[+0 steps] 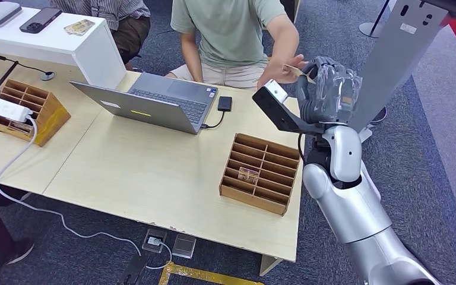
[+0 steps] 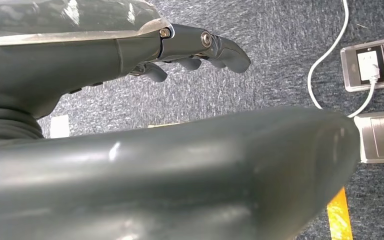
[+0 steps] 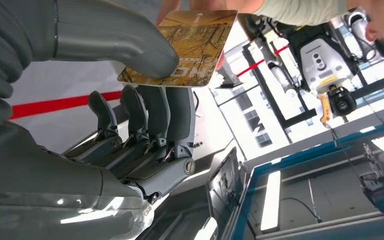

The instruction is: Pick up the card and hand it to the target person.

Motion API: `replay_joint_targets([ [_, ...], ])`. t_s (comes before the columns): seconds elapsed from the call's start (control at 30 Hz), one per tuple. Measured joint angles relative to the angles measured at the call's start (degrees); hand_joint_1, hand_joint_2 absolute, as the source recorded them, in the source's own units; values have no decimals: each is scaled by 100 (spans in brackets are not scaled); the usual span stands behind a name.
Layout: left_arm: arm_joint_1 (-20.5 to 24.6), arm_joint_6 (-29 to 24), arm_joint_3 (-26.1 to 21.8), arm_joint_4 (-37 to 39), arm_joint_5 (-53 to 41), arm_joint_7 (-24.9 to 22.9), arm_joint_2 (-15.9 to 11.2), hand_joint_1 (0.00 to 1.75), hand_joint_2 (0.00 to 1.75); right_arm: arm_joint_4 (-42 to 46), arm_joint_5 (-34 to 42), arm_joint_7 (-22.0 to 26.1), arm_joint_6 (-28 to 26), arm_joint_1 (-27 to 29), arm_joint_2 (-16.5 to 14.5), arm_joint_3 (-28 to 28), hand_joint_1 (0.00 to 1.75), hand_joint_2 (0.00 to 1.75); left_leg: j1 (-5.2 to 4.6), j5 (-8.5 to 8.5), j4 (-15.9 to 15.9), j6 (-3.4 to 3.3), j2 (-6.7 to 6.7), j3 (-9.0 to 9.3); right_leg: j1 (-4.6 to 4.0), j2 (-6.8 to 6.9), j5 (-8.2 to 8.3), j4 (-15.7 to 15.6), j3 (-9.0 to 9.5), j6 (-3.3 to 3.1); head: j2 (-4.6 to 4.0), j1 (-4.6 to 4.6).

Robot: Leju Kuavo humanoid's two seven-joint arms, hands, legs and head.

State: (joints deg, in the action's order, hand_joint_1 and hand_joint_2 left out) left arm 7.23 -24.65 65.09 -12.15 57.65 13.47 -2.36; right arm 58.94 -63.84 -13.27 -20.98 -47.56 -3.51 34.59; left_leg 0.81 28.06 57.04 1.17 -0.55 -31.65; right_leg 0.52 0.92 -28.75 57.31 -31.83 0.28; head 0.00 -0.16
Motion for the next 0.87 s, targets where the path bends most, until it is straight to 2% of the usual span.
replay_joint_targets([
  [0.2,2,36,2,0,-46,10,0,0,0,-592,-95,-2,-7,-136,-97,-46,127,175,0,0,0,0,0,0,0,0,0,0,0,0,0,1],
  [0.27,2,36,2,0,-50,-1,0,0,0,-743,-96,-9,0,-142,-120,-51,118,175,0,0,0,0,0,0,0,0,0,0,0,0,0,0],
  [0.4,1,34,4,0,-53,-61,-1,0,0,-959,-71,-37,63,-148,-160,-62,6,175,0,0,0,0,1,-1,0,0,0,0,-1,0,0,1],
  [0.43,1,34,4,0,-53,-68,-1,0,0,-993,-53,-29,71,-149,-169,-68,0,175,0,0,0,0,1,-2,0,0,0,0,-1,0,0,0],
  [0.87,1,33,4,0,-53,-68,-2,0,0,-1181,137,210,14,-171,-236,-126,0,175,0,0,0,0,1,-1,0,0,0,0,-1,0,0,1],
])
